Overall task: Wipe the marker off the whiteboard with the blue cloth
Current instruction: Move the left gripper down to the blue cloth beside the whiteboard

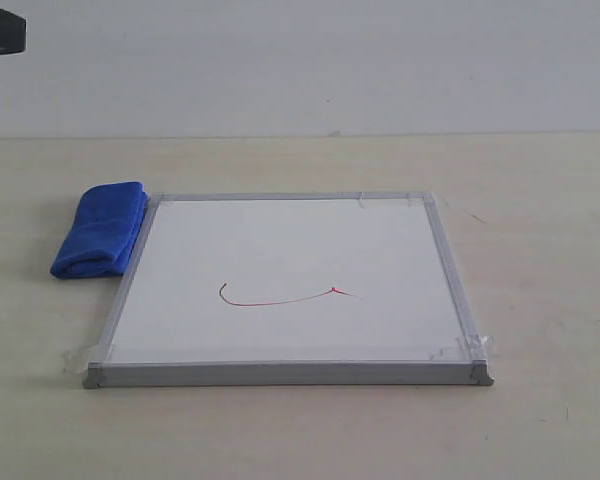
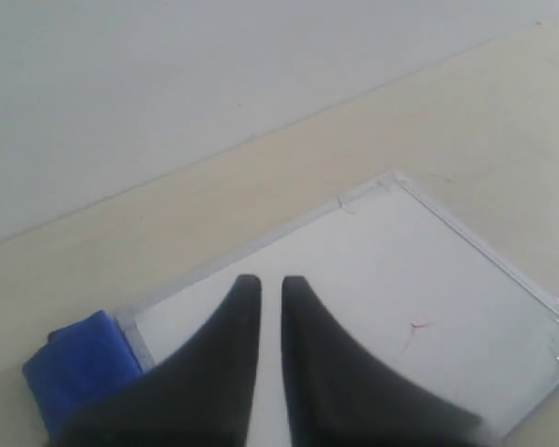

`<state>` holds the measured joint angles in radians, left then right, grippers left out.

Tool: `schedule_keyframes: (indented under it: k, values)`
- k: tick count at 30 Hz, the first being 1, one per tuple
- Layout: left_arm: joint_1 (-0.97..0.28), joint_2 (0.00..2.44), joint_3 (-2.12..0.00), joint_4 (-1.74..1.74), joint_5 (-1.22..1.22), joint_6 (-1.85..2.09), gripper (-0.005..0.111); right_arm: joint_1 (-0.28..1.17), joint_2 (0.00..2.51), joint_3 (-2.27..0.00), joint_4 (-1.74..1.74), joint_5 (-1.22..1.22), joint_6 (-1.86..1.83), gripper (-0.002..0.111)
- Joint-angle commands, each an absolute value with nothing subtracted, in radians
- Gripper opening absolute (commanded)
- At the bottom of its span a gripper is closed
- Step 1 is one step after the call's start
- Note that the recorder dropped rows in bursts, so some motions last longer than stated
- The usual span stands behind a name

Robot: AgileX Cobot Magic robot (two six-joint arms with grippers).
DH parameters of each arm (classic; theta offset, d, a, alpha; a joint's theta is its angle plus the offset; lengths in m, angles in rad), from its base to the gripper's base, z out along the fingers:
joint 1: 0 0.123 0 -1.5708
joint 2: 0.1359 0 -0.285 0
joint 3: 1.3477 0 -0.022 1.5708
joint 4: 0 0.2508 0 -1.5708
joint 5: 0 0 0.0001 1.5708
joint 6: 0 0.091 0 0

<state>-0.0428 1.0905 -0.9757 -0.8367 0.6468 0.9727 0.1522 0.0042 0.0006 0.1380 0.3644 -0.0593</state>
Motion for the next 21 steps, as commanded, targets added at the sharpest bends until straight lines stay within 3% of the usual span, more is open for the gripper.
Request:
schedule_keyframes:
  k: [1, 4, 6, 21]
  values:
    - [-0.044, 1.14, -0.984, -0.868, 0.565, 0.995, 0.036, 0.149, 0.0, 0.0, 0.136, 0.363, -0.062, 0.0]
    - [-0.044, 1.2, -0.984, -0.899, 0.56, 0.971, 0.072, 0.149, 0.0, 0.0, 0.136, 0.363, -0.062, 0.0]
    - [-0.044, 1.256, -0.984, -0.904, 0.536, 0.956, 0.081, 0.149, 0.0, 0.0, 0.136, 0.363, -0.062, 0.0]
    - [-0.044, 1.649, -0.984, -0.998, 0.284, 0.949, 0.08, 0.149, 0.0, 0.0, 0.136, 0.363, -0.062, 0.0]
